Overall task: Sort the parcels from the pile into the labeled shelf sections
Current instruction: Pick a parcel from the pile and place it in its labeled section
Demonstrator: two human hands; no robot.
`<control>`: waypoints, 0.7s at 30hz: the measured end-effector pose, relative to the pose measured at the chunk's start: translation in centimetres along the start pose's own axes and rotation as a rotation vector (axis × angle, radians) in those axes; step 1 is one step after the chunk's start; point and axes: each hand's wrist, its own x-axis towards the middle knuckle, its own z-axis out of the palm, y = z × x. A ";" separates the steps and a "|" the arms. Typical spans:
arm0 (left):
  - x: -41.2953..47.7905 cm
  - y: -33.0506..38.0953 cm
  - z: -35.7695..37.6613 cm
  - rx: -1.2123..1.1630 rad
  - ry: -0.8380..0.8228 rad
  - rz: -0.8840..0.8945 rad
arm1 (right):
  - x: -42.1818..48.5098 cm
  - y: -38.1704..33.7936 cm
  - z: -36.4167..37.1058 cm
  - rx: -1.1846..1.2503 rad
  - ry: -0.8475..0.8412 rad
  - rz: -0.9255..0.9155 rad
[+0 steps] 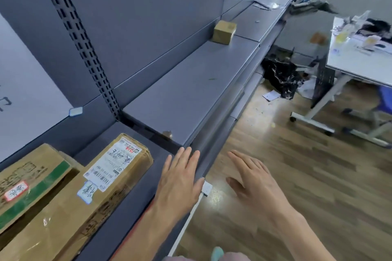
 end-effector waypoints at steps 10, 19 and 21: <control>12.0 2.8 1.5 -0.002 -0.010 0.012 | 7.9 8.6 -2.2 0.021 0.032 0.036; 26.4 10.7 5.1 -0.015 -0.007 -0.077 | 17.4 22.7 -6.8 -0.004 -0.009 -0.001; 29.1 12.5 5.5 -0.027 -0.022 -0.082 | 19.0 25.5 -7.9 0.005 -0.009 0.007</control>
